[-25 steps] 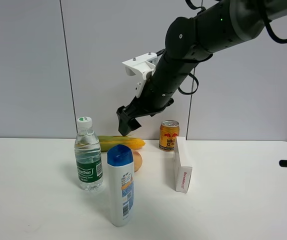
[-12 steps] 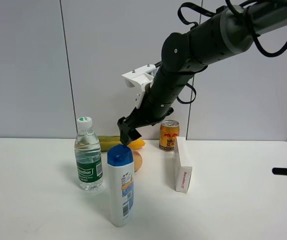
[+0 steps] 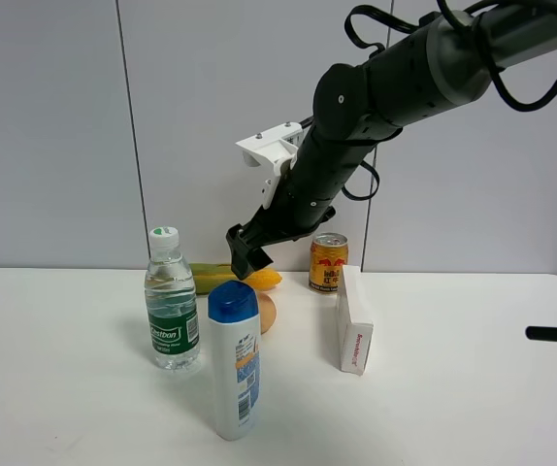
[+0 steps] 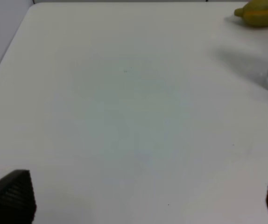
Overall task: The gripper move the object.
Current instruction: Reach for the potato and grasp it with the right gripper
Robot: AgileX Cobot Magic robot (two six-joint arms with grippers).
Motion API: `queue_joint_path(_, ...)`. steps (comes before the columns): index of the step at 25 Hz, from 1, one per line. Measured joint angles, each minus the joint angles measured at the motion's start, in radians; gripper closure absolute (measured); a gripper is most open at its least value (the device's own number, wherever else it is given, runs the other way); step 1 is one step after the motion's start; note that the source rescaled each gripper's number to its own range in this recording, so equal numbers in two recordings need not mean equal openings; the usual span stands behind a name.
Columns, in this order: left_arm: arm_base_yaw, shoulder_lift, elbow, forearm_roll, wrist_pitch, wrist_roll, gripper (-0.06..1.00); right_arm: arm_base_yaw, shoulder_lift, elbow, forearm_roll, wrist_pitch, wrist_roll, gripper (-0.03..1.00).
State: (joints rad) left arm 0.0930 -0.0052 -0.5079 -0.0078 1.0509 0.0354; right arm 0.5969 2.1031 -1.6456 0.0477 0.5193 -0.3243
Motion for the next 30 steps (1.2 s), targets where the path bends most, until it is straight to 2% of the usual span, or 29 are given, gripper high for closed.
queue_joint_path(8, 0.000, 0.000, 0.000, 0.000, 0.000, 0.000, -0.06, 0.000, 0.000, 0.000, 0.000, 0.002, 0.000, -0.03)
queue_joint_path(15, 0.000, 0.000, 0.000, 0.000, 0.000, 0.000, -0.06, -0.003, 0.032, 0.000, 0.008, -0.070, 0.000, -0.03)
queue_joint_path(23, 0.000, 0.000, 0.000, 0.000, 0.000, 0.000, -0.06, -0.003, 0.124, 0.000, 0.019, -0.087, 0.001, -0.03)
queue_joint_path(30, 0.000, 0.000, 0.000, 0.000, 0.000, 0.000, -0.06, -0.003, 0.161, 0.000, 0.087, -0.154, 0.001, -0.03)
